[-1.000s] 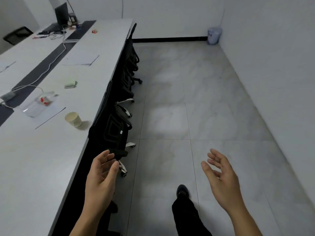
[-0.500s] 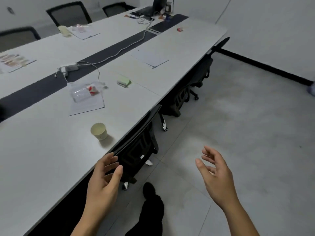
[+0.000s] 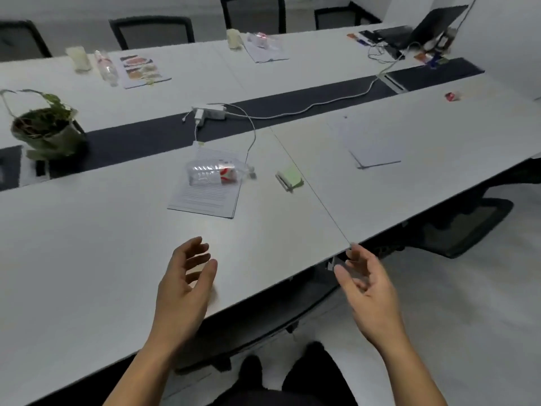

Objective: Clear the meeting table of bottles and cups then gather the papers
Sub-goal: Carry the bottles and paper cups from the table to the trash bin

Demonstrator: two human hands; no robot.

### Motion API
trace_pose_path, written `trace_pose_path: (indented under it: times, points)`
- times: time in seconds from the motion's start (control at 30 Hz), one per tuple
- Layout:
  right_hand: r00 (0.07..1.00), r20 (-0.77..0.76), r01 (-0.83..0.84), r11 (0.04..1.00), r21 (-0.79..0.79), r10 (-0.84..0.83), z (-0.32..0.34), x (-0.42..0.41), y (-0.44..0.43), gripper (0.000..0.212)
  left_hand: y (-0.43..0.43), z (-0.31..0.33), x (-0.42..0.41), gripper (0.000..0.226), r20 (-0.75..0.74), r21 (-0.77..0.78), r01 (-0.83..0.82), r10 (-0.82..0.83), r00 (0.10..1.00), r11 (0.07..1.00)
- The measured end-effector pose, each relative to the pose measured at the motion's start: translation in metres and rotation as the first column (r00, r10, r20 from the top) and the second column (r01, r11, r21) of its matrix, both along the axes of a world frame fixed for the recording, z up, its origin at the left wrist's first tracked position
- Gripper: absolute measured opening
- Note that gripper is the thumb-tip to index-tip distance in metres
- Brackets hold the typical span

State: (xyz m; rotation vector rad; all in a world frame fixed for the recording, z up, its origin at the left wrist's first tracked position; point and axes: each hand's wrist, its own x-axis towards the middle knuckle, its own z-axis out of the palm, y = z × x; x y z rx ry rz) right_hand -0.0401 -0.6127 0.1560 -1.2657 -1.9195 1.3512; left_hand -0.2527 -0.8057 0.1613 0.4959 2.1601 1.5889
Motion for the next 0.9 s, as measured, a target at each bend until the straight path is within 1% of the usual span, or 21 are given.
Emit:
trace_pose_path:
  times: [0.13, 0.23, 0.3, 0.37, 0.4, 0.47, 0.53, 0.57, 0.63, 0.67, 0.7, 0.77, 0.83, 0.9]
  points:
    - [0.975, 0.054, -0.212, 0.976, -0.047, 0.215, -0.024, -0.06, 0.056, 0.047, 0.024, -0.019, -0.016, 0.039, 0.04, -0.035, -0.175, 0.176, 0.984, 0.984]
    - [0.9, 0.122, -0.411, 0.908, -0.084, 0.419, -0.046, -0.111, 0.096, 0.049, 0.042, -0.036, -0.017, 0.038, 0.08, -0.084, -0.344, 0.35, 0.933, 0.935]
    - [0.811, 0.155, -0.549, 0.825, -0.132, 0.565, -0.057, -0.152, 0.121, 0.05, 0.057, -0.044, -0.016, 0.037, 0.103, -0.132, -0.479, 0.493, 0.864, 0.868]
    - [0.703, 0.19, -0.668, 0.728, -0.154, 0.686, -0.064, -0.195, 0.143, 0.052, 0.072, -0.052, -0.014, 0.035, 0.124, -0.18, -0.6, 0.623, 0.772, 0.779]
    - [0.645, 0.208, -0.723, 0.675, -0.145, 0.735, -0.068, -0.218, 0.155, 0.054, 0.079, -0.057, -0.015, 0.035, 0.118, -0.207, -0.652, 0.68, 0.724, 0.73]
    - [0.532, 0.267, -0.818, 0.569, -0.084, 0.804, -0.081, -0.263, 0.176, 0.056, 0.091, -0.073, -0.02, 0.043, 0.042, -0.314, -0.708, 0.754, 0.656, 0.633]
    - [0.444, 0.355, -0.88, 0.474, 0.001, 0.823, -0.098, -0.306, 0.194, 0.059, 0.102, -0.094, -0.025, 0.062, -0.063, -0.468, -0.695, 0.764, 0.642, 0.545]
    - [0.415, 0.395, -0.899, 0.437, 0.037, 0.82, -0.107, -0.327, 0.201, 0.06, 0.106, -0.106, -0.027, 0.074, -0.085, -0.531, -0.682, 0.769, 0.633, 0.503]
    - [0.388, 0.457, -0.914, 0.398, 0.079, 0.8, -0.125, -0.364, 0.212, 0.064, 0.114, -0.131, -0.029, 0.092, -0.057, -0.607, -0.655, 0.798, 0.6, 0.449]
    - [0.388, 0.487, -0.913, 0.397, 0.088, 0.783, -0.134, -0.38, 0.217, 0.067, 0.116, -0.143, -0.029, 0.096, -0.03, -0.614, -0.654, 0.814, 0.579, 0.442]
    - [0.392, 0.519, -0.91, 0.402, 0.098, 0.76, -0.142, -0.395, 0.22, 0.071, 0.118, -0.155, -0.028, 0.095, -0.016, -0.596, -0.67, 0.828, 0.56, 0.442]
    - [0.403, 0.596, -0.899, 0.422, 0.115, 0.695, -0.157, -0.417, 0.224, 0.08, 0.121, -0.173, -0.026, 0.082, -0.058, -0.544, -0.722, 0.839, 0.54, 0.427]
    - [0.417, 0.645, -0.892, 0.425, 0.154, 0.641, -0.167, -0.432, 0.224, 0.087, 0.125, -0.181, -0.028, 0.069, -0.139, -0.536, -0.738, 0.82, 0.556, 0.409]
    - [0.432, 0.641, -0.889, 0.42, 0.182, 0.635, -0.175, -0.447, 0.219, 0.095, 0.125, -0.186, -0.031, 0.065, -0.184, -0.529, -0.736, 0.79, 0.585, 0.422]
